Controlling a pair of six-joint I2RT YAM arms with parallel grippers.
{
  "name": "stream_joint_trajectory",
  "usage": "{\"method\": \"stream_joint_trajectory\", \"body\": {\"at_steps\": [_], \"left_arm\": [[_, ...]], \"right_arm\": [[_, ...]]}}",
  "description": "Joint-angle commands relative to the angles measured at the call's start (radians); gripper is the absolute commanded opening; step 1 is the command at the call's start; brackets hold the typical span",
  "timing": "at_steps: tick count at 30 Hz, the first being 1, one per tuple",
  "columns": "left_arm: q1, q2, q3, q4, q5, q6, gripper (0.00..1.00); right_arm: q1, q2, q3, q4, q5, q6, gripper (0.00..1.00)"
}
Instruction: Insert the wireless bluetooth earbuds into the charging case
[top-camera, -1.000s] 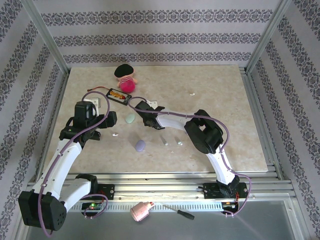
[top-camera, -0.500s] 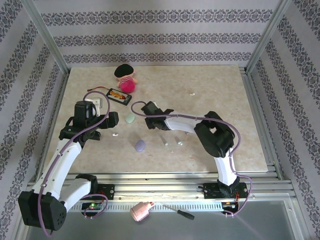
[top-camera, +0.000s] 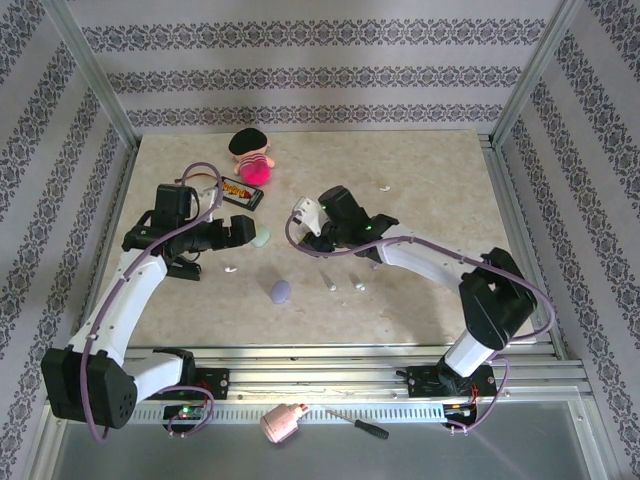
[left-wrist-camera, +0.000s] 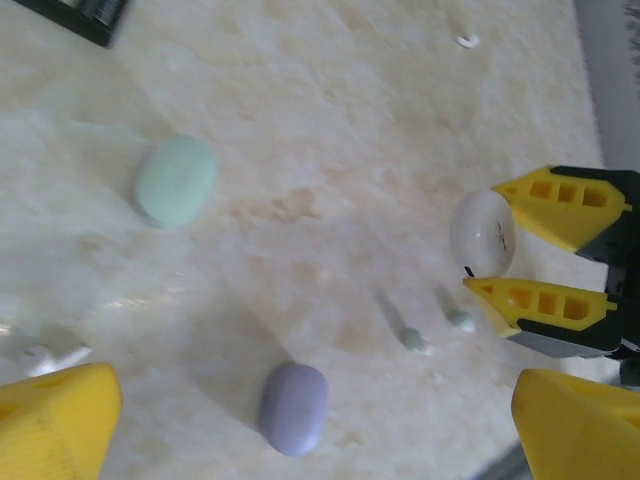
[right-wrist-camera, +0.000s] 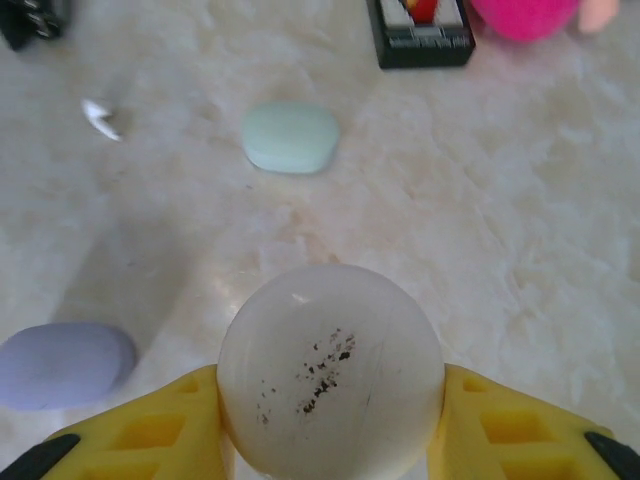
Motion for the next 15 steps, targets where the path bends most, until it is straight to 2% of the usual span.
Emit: {"method": "stream_joint_trajectory", "body": {"at_steps": [1,5,7,15], "left_arm": [[-0.026,0.025,0.070,-0.026,0.177,-0.085,0.99],[-0.065,0.048,0.075,0.052,0.269,-0.180,0.94],[-0.086,0.067,0.077,0.084,0.302,-0.229,0.88],[-0.192,0.117,0.054,0.298,0.340,-0.433,0.78]], "right_arm": [[-0.019,-0.063,0.002,-0.051,-0.150,-0.083,0.40],[-0.022,-0.105,0.015,-0.097,-0.231,-0.118,0.40],[-0.027,-0.122,0.021,-0.115,-0.268,-0.134,0.40],[-0.035,-0.170,0.019,-0.097,-0.301,-0.140,0.40]]}}
